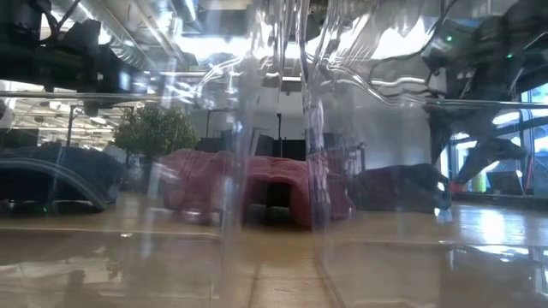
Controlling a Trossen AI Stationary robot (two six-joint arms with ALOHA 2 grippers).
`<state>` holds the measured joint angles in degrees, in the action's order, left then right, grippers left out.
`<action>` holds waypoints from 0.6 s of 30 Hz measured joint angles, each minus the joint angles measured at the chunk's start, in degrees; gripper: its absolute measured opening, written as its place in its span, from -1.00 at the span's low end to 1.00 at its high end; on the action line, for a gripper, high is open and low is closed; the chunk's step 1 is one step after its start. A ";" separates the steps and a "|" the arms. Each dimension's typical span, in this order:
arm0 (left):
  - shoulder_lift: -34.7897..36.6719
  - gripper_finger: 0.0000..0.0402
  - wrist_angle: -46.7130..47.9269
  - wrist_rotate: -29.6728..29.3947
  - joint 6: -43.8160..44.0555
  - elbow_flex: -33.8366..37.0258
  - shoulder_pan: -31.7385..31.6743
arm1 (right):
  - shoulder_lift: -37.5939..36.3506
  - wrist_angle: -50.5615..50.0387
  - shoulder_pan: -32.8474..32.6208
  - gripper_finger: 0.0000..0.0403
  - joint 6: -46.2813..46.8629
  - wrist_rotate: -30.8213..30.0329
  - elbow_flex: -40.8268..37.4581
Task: Pick & Place hat
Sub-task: Put the right black cap into the right transparent bin
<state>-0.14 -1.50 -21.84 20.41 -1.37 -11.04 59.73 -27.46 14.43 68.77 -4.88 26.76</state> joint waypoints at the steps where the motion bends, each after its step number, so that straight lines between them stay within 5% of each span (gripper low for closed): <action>1: 0.00 -0.20 -0.02 0.08 0.03 0.00 0.00 | 1.19 1.78 -0.04 0.37 0.01 0.56 0.03; 18: 0.00 -0.22 0.22 0.40 -0.01 0.00 0.00 | 14.92 6.61 -1.27 -0.03 1.66 3.97 0.31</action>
<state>-0.14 -1.28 -21.43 20.40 -1.37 -11.04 74.65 -20.85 13.16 70.43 -0.92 27.08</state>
